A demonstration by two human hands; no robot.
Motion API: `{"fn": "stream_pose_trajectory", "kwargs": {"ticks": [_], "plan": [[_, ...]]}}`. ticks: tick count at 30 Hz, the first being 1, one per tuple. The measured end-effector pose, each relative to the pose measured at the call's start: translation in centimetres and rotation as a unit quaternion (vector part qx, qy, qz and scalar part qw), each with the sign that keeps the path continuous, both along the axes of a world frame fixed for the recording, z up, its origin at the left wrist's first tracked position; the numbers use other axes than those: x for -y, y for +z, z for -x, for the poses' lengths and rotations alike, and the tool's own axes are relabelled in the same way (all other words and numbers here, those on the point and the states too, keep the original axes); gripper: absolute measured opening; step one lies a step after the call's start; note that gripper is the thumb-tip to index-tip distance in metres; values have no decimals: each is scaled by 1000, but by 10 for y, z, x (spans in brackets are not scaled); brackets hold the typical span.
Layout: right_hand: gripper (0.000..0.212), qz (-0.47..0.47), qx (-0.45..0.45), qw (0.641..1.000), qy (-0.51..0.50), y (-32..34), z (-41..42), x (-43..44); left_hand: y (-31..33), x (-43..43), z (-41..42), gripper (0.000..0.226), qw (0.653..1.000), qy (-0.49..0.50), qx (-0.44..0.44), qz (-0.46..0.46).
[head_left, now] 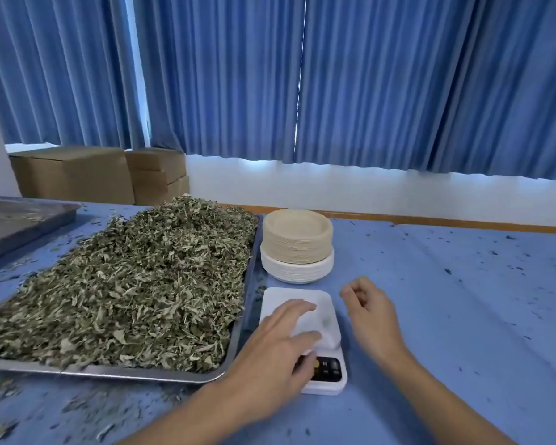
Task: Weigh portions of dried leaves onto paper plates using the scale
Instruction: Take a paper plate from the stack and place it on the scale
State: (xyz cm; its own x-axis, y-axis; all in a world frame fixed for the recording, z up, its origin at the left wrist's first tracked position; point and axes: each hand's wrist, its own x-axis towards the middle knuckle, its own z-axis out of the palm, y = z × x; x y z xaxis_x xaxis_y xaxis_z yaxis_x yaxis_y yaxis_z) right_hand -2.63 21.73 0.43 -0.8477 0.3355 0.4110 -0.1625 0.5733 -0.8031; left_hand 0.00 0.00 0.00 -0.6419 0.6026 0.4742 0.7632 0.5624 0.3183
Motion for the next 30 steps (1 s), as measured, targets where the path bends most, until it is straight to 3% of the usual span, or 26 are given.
{"fn": "stream_pose_trajectory", "kwargs": {"ticks": [3,9,18,22,26,30], "plan": [[22,-39,34,999,7,-17,0,-8,-6,1,-4,36,996,-24,-48,73],[12,-76,57,995,38,-22,-6,-5,2,1,-15,26,983,-1,-150,107],[15,-93,9,995,35,-16,-10,6,7,-3,-16,22,979,-42,-160,119],[13,-110,-20,994,18,-9,-8,10,11,0,-13,38,986,-10,-95,134],[12,-98,-69,993,4,9,13,12,31,5,3,41,992,3,117,52],[11,-153,-119,981,0,30,39,19,76,7,48,36,989,69,83,-101]]}}
